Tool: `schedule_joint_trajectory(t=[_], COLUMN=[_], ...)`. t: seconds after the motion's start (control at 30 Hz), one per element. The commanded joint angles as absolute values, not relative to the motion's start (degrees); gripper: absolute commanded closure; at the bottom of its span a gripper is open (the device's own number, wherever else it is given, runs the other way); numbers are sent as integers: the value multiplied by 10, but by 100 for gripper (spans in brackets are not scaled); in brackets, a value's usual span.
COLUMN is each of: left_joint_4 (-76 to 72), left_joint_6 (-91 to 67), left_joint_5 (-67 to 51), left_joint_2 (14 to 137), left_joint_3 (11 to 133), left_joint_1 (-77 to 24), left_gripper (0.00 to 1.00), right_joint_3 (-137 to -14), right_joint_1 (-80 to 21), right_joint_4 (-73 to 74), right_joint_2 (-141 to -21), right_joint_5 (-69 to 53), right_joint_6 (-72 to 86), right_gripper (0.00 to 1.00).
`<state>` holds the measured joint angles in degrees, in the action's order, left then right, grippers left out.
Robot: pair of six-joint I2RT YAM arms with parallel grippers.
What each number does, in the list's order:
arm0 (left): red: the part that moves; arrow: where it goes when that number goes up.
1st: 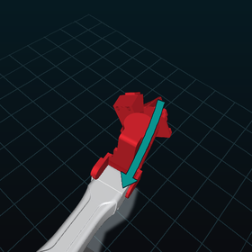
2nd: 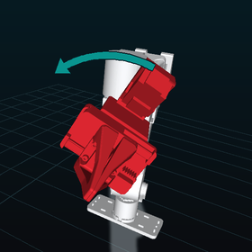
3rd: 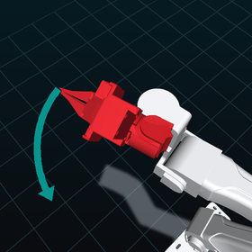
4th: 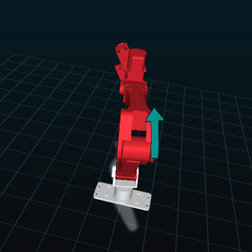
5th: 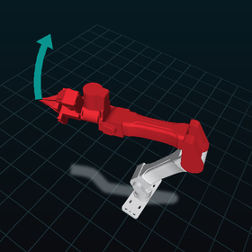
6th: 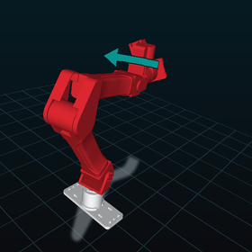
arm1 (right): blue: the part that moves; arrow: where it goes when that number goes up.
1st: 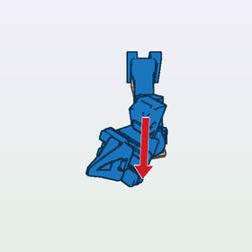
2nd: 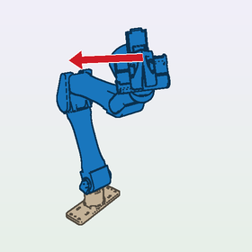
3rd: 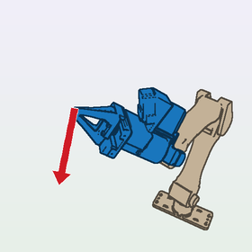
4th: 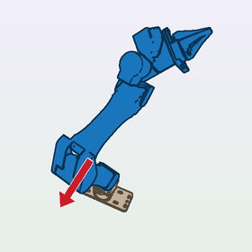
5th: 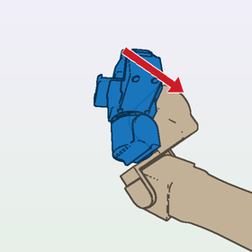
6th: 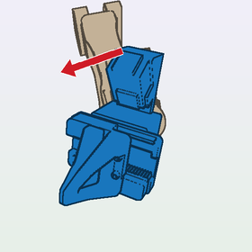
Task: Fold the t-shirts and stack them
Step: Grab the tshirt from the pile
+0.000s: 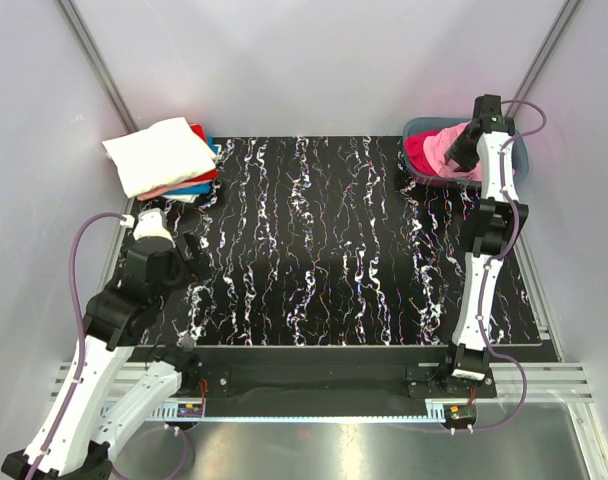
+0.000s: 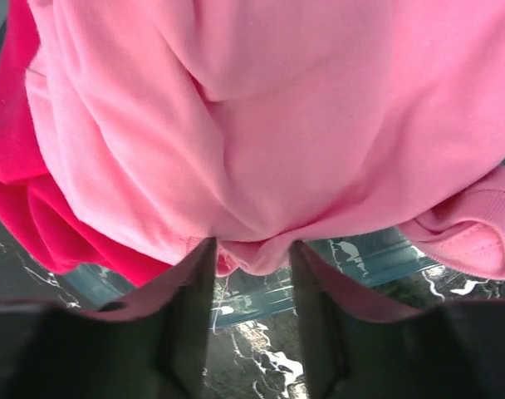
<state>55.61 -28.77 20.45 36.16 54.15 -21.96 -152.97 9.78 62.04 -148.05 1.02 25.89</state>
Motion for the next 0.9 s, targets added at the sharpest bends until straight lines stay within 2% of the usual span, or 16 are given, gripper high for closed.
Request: schedule_joint_trajectory(t=[0.0, 0.1, 0.13, 0.57, 0.7, 0.8, 0.87], left_joint_4=[530, 528, 528, 518, 514, 515, 517], left_joint_6=[-286, -284, -282, -275, -271, -270, -271], left_joint_5=[214, 212, 209, 192, 185, 185, 185], left_joint_2=[350, 344, 342, 334, 333, 336, 337], left_joint_3=[540, 539, 538, 535, 533, 534, 534], left_joint_1=[-212, -207, -207, -173, -163, -163, -163], left_gripper=[1, 1, 1, 1, 1, 1, 1], right_joint_3=[-1559, -1552, -1547, -1468, -1439, -1357, -1304], right_joint_1=[103, 103, 104, 105, 92, 78, 53], right_joint_4=[619, 612, 610, 573, 553, 482, 434], right_joint_2=[-1468, -1451, -1447, -1268, -1190, -1102, -1042], right_joint_5=[2, 3, 3, -53, -152, -281, -324], right_joint_6=[258, 258, 257, 279, 290, 310, 319], right_gripper=[67, 84, 99, 100, 100, 100, 100])
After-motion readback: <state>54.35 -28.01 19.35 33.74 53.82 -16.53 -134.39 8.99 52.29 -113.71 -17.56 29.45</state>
